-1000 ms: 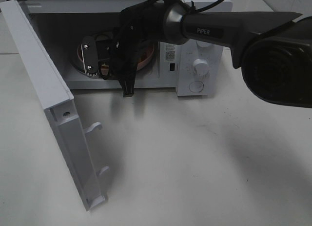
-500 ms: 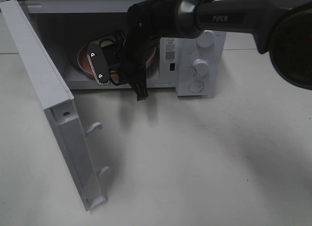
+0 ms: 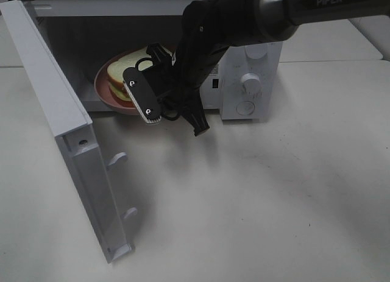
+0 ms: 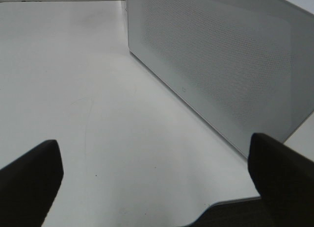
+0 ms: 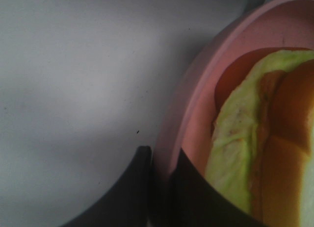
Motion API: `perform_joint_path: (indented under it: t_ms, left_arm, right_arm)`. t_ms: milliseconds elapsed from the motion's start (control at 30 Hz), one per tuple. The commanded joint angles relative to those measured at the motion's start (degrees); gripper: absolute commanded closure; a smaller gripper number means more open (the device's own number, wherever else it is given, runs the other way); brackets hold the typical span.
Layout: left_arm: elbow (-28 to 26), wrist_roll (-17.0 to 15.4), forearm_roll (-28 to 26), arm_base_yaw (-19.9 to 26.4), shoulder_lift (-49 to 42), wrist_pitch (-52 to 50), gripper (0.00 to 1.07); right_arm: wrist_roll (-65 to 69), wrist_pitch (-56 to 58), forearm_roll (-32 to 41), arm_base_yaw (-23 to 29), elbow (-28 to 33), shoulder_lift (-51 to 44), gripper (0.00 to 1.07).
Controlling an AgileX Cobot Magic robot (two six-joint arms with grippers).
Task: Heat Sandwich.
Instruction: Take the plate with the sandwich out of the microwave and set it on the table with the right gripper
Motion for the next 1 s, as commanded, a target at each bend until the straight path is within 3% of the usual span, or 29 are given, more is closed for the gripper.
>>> perform_joint_path:
  t_ms: [33,1000]
  left_arm:
    - [0.1,0.0,-0.1,0.1,-0.3,-0.7,0.1]
    - [0.1,0.0,-0.1,0.1,-0.3,-0.7,0.1]
  right_arm:
    - [-1.0,-2.6,0.4,-0.1,3.3,-3.6,1.07]
    - [-9.1,-6.9,6.2,-0.1,31.1,-25.4,1.07]
